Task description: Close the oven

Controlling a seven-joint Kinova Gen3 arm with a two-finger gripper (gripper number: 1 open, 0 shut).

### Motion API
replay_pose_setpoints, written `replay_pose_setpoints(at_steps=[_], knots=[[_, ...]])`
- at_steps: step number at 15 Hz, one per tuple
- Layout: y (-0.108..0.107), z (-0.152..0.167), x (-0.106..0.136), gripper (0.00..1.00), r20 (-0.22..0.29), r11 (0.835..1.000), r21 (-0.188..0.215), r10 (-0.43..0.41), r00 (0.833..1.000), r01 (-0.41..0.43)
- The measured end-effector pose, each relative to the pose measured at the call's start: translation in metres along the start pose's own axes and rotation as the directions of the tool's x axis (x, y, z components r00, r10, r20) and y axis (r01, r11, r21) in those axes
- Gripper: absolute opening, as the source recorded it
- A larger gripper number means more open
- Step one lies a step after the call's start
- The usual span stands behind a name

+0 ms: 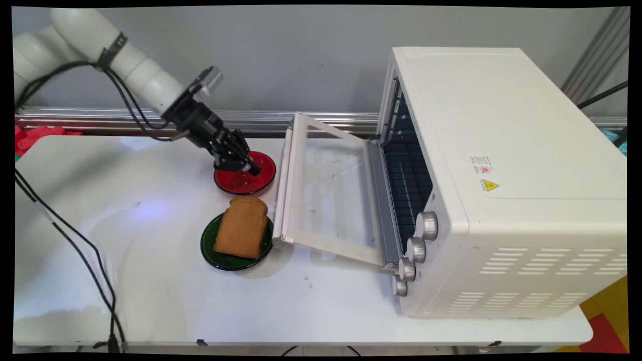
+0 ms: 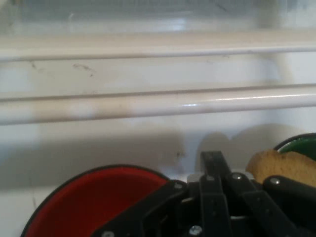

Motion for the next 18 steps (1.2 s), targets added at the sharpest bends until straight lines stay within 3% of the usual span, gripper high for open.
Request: replay_pose_setpoints(at_steps=[7,18], knots=[[-0.001,0.04,-0.006,0.0,-0.037,1.0,-0.005,0.019,0.999,-0.019],[-0.005,0.066,0.01,0.0,-0.129,1.0,0.021,0.009,0.992,-0.006]])
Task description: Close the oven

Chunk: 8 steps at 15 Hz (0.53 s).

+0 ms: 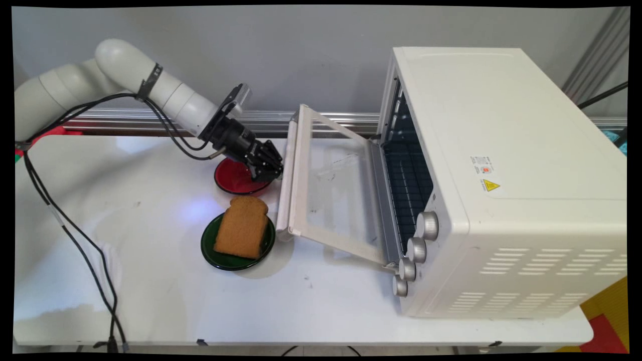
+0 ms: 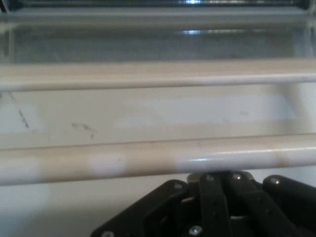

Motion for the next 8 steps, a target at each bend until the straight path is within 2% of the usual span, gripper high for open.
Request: replay_pose_setpoints(at_steps=[4,8], knots=[[-0.001,-0.002,0.012,0.0,-0.039,1.0,0.013,0.001,0.999,0.0],[-0.003,-0.003,0.035,0.0,-0.097,0.999,0.036,0.001,0.995,0.003]])
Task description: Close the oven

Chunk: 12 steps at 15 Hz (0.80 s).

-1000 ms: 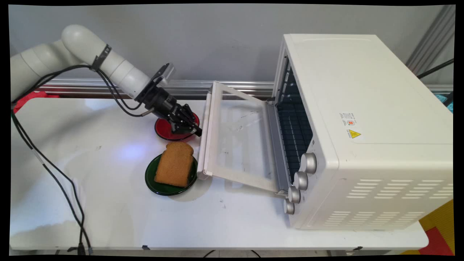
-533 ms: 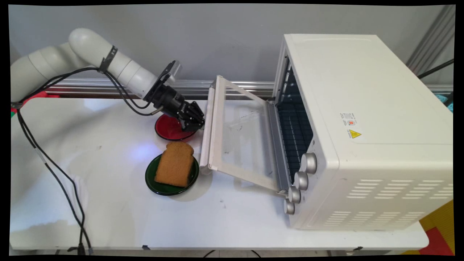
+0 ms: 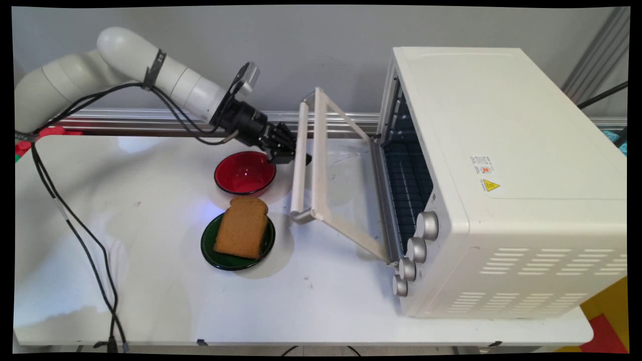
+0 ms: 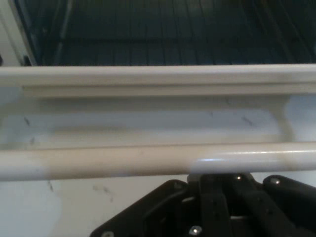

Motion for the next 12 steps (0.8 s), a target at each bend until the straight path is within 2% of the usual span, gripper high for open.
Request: replay_pose_setpoints(at_steps=[7,12], knots=[[0.004,0.003,0.04,0.0,-0.082,1.0,0.026,-0.007,0.997,0.009],[0.014,-0.001,0.059,0.0,-0.106,0.999,0.025,-0.024,0.994,0.026]])
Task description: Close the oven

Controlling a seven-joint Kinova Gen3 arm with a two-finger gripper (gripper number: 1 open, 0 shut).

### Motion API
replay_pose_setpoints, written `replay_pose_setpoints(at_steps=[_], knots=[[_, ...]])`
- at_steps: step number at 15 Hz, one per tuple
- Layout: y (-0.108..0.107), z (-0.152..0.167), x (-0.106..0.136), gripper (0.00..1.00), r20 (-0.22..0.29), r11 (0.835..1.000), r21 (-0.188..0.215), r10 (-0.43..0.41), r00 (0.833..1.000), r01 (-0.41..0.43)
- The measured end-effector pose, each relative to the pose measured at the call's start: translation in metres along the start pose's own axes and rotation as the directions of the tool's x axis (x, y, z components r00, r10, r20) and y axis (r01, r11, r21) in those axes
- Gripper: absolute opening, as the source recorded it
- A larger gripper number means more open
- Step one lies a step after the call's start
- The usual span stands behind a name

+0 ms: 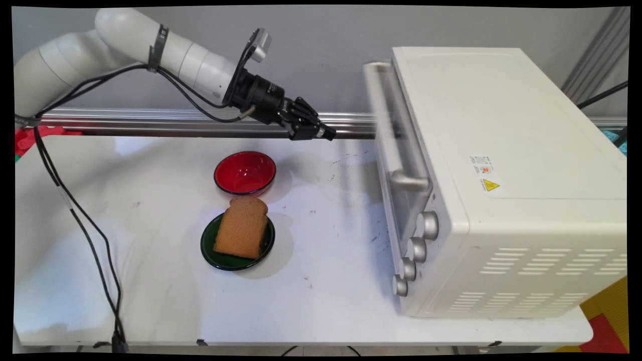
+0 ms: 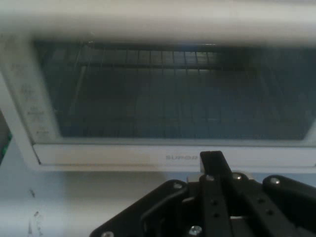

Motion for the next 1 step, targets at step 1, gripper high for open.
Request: replay_pose_setpoints(at_steps=[1], knots=[[0.0022,-0.0015,0.0031,0.0,0.0,1.0,0.0,-0.002,1.0,0.002]])
